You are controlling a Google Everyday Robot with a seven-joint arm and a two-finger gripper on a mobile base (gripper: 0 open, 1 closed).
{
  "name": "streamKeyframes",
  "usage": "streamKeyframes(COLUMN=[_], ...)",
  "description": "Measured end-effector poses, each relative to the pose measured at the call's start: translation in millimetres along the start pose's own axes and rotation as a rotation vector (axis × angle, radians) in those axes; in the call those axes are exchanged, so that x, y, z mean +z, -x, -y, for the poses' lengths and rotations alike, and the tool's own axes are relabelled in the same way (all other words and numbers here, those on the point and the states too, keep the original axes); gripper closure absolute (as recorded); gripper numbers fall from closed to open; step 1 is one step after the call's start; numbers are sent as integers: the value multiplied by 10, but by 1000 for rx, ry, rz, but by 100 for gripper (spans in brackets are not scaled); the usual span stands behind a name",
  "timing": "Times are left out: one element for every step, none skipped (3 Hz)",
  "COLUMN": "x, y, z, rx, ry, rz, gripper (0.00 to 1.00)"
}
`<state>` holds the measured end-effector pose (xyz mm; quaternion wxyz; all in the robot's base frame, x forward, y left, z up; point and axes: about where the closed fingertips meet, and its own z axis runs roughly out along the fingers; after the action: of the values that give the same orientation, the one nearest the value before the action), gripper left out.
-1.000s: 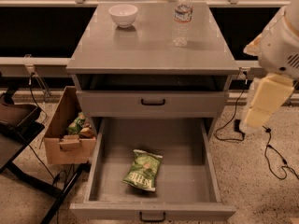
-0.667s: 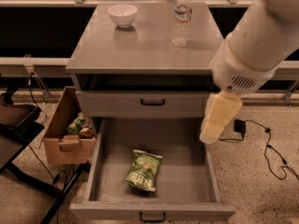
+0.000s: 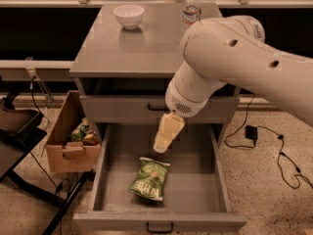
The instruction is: Pick green jalapeno chip bag from middle drawer and place on counter
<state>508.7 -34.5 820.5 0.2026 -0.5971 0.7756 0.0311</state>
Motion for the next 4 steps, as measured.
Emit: streamKeyframes(x=[0, 274, 716, 1401], y=[0, 75, 221, 282], z=[-1, -109, -272, -455], rx=[0, 6, 0, 10], ry=[0, 37, 72, 109], rz=[0, -5, -15, -17], gripper=[0, 0, 0, 0])
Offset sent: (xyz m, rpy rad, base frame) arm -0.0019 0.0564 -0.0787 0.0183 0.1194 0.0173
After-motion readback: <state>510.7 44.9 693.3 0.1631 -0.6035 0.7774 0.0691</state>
